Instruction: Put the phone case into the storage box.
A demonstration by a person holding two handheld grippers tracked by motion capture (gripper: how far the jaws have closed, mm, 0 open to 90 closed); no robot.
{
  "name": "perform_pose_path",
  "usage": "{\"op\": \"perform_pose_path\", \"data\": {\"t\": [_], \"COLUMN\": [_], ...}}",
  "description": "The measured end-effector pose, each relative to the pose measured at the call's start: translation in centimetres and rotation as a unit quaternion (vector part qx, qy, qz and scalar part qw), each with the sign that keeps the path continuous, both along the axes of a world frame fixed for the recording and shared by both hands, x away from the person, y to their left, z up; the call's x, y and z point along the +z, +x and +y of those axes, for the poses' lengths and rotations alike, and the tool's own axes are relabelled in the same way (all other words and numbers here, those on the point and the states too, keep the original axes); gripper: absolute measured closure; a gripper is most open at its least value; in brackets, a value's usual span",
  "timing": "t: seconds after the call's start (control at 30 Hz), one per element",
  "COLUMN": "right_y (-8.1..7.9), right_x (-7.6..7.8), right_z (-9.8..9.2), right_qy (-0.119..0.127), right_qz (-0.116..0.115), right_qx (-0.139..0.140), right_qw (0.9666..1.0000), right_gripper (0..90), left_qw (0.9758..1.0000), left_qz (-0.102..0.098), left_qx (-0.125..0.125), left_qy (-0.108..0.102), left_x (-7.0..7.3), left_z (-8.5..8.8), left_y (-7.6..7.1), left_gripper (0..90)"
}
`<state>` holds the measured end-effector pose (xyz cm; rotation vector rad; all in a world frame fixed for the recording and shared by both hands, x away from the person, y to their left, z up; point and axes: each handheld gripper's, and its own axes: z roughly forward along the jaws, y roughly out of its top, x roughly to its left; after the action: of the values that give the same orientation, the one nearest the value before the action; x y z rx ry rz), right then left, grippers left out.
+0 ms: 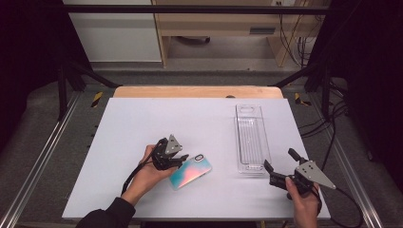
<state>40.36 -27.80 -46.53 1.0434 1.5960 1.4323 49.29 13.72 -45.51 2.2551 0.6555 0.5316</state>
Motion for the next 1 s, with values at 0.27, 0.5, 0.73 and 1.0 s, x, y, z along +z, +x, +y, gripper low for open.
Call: {"op": "perform_pose_path", "data": {"t": [0.27, 0.5, 0.73, 1.0], "right_y": [0.0, 0.0, 0.0, -0.1], "right_x": [0.0, 0.0, 0.0, 0.0], "right_z": [0.1, 0.1, 0.1, 0.1], "right_qy": [-0.002, -0.002, -0.002, -0.002], "right_qz": [0.001, 0.001, 0.002, 0.002], "right_qx": [0.002, 0.002, 0.002, 0.002], "right_qw": [1.0, 1.0, 1.0, 1.0], "right_gripper": [2.3, 2.3, 2.3, 2.3], "left_qw": [0.999, 0.9982, 0.9978, 0.9968], "left_qz": [0.038, 0.046, 0.048, 0.059], "left_qx": [-0.025, -0.038, -0.045, -0.053], "left_qy": [-0.006, -0.001, 0.0, 0.011], "left_x": [0.5, 0.7, 0.9, 0.8], "left_z": [0.2, 0.2, 0.4, 0.7], "left_y": [-1.2, -2.1, -2.5, -2.6], "left_gripper": [8.4, 4.8, 4.6, 4.6]}}
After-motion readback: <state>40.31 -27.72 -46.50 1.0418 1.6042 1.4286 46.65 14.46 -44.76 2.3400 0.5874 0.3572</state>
